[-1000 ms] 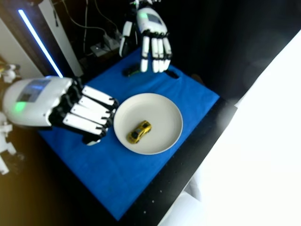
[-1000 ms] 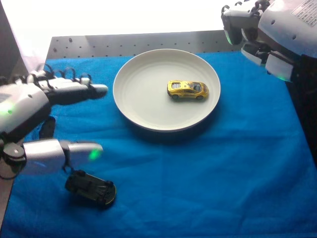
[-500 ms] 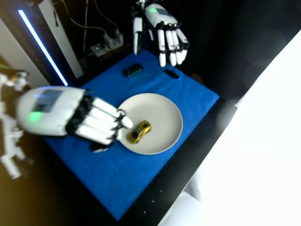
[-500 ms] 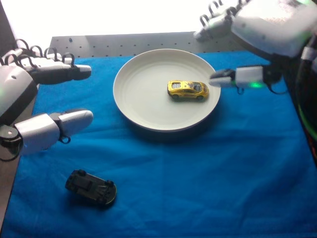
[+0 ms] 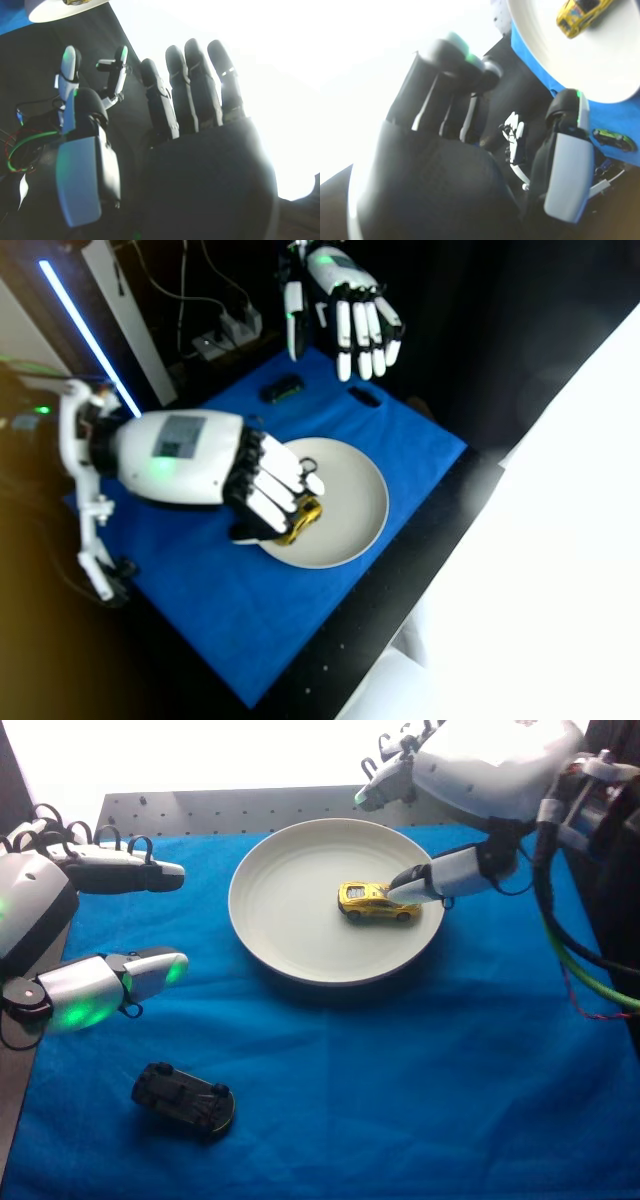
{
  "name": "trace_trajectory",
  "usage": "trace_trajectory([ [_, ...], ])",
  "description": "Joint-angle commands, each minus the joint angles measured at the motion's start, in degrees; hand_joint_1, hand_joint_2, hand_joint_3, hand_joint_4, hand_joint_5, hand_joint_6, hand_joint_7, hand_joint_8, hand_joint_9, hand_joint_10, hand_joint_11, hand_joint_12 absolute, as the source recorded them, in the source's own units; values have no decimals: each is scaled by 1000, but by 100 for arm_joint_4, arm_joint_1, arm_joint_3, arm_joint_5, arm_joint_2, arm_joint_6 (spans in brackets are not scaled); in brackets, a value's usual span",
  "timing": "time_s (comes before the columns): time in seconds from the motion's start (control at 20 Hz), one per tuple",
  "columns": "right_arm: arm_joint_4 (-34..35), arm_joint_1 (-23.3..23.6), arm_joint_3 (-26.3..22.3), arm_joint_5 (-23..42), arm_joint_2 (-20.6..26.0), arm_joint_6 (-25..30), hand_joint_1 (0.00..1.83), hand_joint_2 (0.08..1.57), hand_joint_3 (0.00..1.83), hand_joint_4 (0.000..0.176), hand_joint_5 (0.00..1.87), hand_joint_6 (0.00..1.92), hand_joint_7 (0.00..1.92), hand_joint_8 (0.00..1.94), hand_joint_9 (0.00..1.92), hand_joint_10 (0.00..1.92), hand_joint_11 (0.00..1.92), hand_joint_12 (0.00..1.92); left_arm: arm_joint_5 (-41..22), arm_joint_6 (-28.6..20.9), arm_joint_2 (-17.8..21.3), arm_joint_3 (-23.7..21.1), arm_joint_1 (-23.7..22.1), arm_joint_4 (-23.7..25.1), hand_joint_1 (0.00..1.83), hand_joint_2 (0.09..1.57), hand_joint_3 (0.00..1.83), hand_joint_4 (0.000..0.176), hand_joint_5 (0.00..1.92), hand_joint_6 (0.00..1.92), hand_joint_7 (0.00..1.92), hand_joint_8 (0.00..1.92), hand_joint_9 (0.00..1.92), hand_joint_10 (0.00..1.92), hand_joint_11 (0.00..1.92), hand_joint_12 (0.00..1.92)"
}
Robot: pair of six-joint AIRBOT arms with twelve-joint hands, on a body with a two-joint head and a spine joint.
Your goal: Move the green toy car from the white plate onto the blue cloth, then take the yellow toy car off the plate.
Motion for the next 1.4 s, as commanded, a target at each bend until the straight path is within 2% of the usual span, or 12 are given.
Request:
trace_trajectory([
  [0.0, -28, 113, 39, 554, -48, -14, 849, 883, 4, 0, 755, 67, 647, 1484, 653, 1819, 736, 1921, -756, -12, 4, 12, -51, 131, 656, 1110, 1, 77, 695, 3, 541, 0, 435, 0, 0, 1060],
  [0.1, -25, 140, 194, 401, -208, -15, 896, 901, 3, 0, 729, 34, 477, 1098, 354, 1535, 318, 1921, -780, -13, 4, 5, -52, 131, 668, 1110, 0, 85, 706, 6, 570, 9, 456, 9, 0, 1097],
  [0.2, -24, 140, 279, 296, -286, -15, 940, 911, 1, 0, 700, 15, 472, 710, 294, 1180, 119, 1836, -795, -13, -2, 2, -55, 131, 655, 1109, 0, 76, 717, 8, 581, 7, 479, 14, 0, 1157],
  [0.3, -21, 140, 356, 194, -356, -15, 937, 886, 0, 0, 740, 28, 535, 993, 461, 1420, 376, 1867, -804, -14, -2, -5, -57, 131, 681, 1110, 0, 79, 718, 6, 560, 2, 459, 4, 0, 1105],
  [0.55, 9, 139, 605, -37, -557, -15, 930, 894, 1, 0, 797, 57, 499, 1517, 558, 1780, 622, 1921, -835, -16, -3, -22, -57, 132, 681, 1102, 0, 84, 739, 7, 565, 2, 479, 9, 0, 1202],
  [0.65, 17, 138, 668, -109, -609, -15, 934, 897, 1, 0, 784, 63, 483, 1240, 487, 1532, 473, 1868, -846, -17, -5, -25, -57, 131, 670, 1105, 1, 80, 734, 4, 566, 3, 494, 14, 0, 1214],
  [0.75, 29, 138, 710, -142, -643, -15, 967, 909, 3, 0, 786, 59, 544, 1446, 596, 1741, 664, 1919, -858, -17, -7, -30, -57, 131, 661, 1105, 0, 100, 741, 6, 576, 6, 501, 14, 0, 1166],
  [0.85, 42, 138, 751, -184, -676, -15, 957, 925, 3, 0, 777, 39, 500, 1172, 484, 1525, 472, 1890, -860, -18, -15, -31, -57, 131, 656, 1097, 0, 107, 751, 8, 587, 7, 506, 13, 0, 1143],
  [0.95, 69, 138, 797, -208, -722, -15, 977, 933, 1, 0, 789, 31, 525, 1095, 494, 1463, 459, 1867, -865, -20, -22, -31, -57, 131, 697, 1102, 0, 90, 758, 9, 588, 3, 507, 9, 0, 1160],
  [1.15, 98, 137, 899, -277, -841, -15, 965, 919, 0, 0, 802, 18, 572, 784, 456, 1195, 326, 1755, -881, -29, -27, -33, -57, 131, 674, 1102, 0, 94, 754, 5, 594, 4, 511, 8, 0, 1170],
  [1.3, 100, 137, 922, -327, -878, -15, 960, 914, 0, 0, 783, 3, 566, 860, 462, 1265, 377, 1800, -886, -37, -30, -34, -58, 131, 625, 1100, 0, 127, 751, 2, 589, 0, 495, 1, 0, 1140],
  [1.35, 100, 136, 934, -341, -890, -15, 963, 911, 0, 0, 785, 2, 580, 755, 464, 1193, 353, 1762, -886, -37, -32, -34, -58, 131, 608, 1106, 1, 121, 735, 0, 570, 0, 477, 0, 0, 1110],
])
